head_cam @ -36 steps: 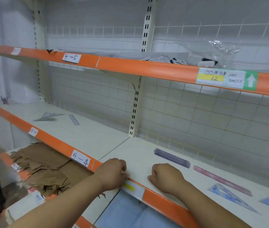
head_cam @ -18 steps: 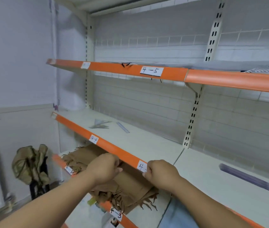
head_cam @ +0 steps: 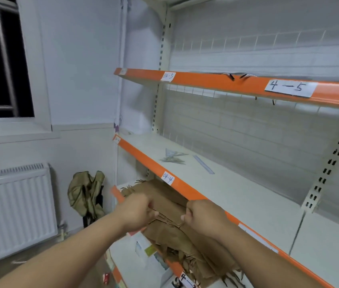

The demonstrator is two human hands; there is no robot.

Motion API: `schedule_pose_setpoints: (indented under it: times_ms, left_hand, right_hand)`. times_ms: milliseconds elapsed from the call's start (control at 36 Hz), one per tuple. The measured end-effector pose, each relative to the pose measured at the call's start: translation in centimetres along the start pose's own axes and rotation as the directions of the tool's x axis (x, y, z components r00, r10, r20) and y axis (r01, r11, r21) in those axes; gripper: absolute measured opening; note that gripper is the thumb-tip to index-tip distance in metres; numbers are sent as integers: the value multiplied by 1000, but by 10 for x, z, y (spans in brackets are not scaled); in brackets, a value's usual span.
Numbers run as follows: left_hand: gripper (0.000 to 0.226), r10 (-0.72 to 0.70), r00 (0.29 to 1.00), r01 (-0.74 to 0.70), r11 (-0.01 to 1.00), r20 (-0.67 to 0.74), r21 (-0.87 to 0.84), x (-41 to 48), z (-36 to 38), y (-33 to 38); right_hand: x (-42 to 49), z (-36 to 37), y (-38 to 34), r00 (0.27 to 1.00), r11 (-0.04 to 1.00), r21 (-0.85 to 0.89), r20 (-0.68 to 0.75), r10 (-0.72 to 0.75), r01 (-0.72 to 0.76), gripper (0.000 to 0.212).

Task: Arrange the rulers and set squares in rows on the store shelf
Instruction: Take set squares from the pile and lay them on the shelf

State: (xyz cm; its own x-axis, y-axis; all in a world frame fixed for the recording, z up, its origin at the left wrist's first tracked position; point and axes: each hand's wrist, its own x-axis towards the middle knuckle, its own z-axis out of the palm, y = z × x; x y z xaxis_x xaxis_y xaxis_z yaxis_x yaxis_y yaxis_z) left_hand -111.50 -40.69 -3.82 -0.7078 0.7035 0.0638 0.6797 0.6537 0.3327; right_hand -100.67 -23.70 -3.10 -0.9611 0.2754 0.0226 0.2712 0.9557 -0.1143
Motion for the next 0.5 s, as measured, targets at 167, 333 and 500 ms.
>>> schedule_pose_setpoints:
  times_ms: [167, 333, 500]
  left_hand:
    - [26, -58, 998, 59, 998, -39, 24, 32, -16, -26]
    - [28, -94, 991, 99, 994, -92, 47, 73, -36, -42]
    - [29, -96, 985, 104, 993, -143, 52, 110, -45, -49]
  right_hand:
    - [56, 3, -8, 997, 997, 13, -29, -71, 72, 32]
    - [113, -9, -8, 992, 993, 16, -47, -119, 120, 38]
    - [154, -19, -2, 986, 988, 3, -60, -157, 157, 37]
